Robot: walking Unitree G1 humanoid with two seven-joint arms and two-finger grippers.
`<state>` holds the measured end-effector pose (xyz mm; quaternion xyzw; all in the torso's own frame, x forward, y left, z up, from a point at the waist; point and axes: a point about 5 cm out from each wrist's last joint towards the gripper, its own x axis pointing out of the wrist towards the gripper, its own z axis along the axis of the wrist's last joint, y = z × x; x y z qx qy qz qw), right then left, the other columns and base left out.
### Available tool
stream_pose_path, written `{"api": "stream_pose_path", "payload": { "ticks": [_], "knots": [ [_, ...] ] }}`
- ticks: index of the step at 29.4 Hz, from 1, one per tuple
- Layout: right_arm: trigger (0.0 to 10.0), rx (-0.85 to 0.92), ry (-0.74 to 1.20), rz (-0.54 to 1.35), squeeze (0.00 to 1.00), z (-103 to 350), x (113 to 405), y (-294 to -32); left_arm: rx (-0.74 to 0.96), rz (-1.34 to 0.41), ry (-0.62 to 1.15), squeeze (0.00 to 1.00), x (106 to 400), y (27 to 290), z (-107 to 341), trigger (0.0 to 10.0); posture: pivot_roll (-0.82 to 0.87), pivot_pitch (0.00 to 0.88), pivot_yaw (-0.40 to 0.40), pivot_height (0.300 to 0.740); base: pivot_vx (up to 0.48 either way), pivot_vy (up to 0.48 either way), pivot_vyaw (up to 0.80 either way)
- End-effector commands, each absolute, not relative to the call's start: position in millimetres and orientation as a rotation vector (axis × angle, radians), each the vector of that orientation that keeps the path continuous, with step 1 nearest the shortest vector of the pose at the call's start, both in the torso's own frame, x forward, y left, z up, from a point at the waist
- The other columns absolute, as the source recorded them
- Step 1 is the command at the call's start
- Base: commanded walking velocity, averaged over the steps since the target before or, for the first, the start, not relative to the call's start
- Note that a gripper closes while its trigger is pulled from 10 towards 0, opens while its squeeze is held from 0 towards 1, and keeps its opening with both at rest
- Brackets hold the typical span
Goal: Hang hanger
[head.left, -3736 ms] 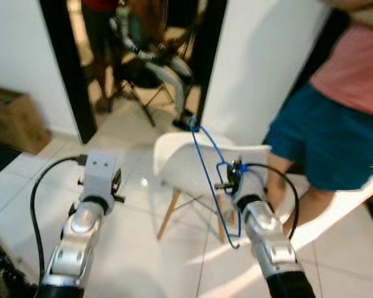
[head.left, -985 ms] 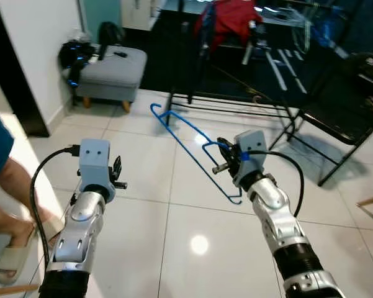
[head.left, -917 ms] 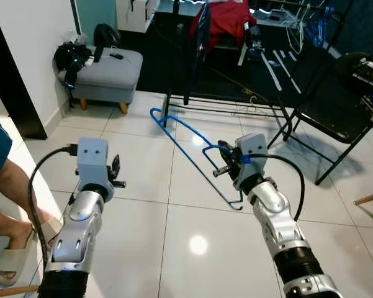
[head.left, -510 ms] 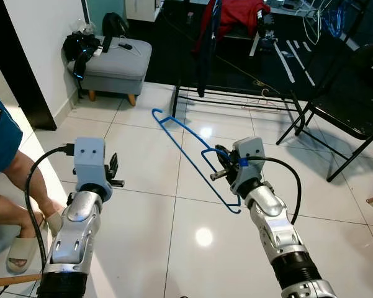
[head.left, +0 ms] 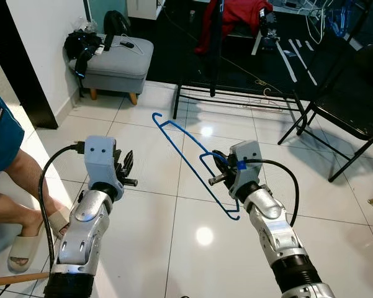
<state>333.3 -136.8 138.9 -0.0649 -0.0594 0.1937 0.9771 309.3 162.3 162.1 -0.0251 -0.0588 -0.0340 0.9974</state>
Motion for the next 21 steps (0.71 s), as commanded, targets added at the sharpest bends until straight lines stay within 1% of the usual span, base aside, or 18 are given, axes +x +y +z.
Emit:
{"api": "stream_pose_path", "payload": {
  "ticks": [1, 3, 12, 13, 17, 19, 21],
  "knots": [
    [10.0, -0.118, -0.119, 0.382, 0.0, 140.0, 332.4, -137.7, -0.078, -0.074, -0.123, 0.0, 310.3, 160.4, 163.1, 10.0, -0.02, 0.144, -0.075, 0.74, 0.326, 0.0, 0.0],
    [10.0, -0.117, -0.119, 0.379, 0.0, 140.1, 332.8, -138.4, -0.074, -0.076, -0.125, 0.0, 310.5, 159.9, 162.9, 10.0, -0.02, 0.129, -0.078, 0.74, 0.328, 0.0, 0.0],
    [10.0, -0.121, -0.122, 0.384, 0.0, 142.6, 334.1, -138.8, -0.089, -0.086, -0.132, 0.0, 310.4, 158.4, 164.4, 10.0, -0.02, 0.13, -0.083, 0.74, 0.328, 0.0, 0.0],
    [10.0, -0.122, -0.122, 0.386, 0.0, 142.8, 333.9, -138.7, -0.089, -0.09, -0.135, 0.0, 309.8, 157.7, 164.7, 10.0, -0.03, 0.117, -0.08, 0.74, 0.326, 0.0, 0.0],
    [10.0, -0.122, -0.122, 0.387, 0.0, 143.3, 333.9, -138.4, -0.091, -0.095, -0.138, 0.0, 310.0, 157.0, 165.5, 10.0, -0.03, 0.113, -0.077, 0.74, 0.328, 0.0, 0.0],
    [10.0, -0.127, -0.121, 0.389, 0.0, 142.9, 333.9, -138.3, -0.087, -0.106, -0.147, 0.0, 310.6, 155.8, 165.5, 10.0, -0.03, 0.125, -0.08, 0.74, 0.0, 0.0, 0.0],
    [10.0, -0.124, -0.133, 0.377, 0.0, 144.7, 333.0, -139.4, -0.065, -0.108, -0.162, 0.0, 310.4, 155.8, 166.6, 10.0, -0.03, 0.106, -0.076, 0.74, 0.0, 0.0, 0.0]
  ]
}}
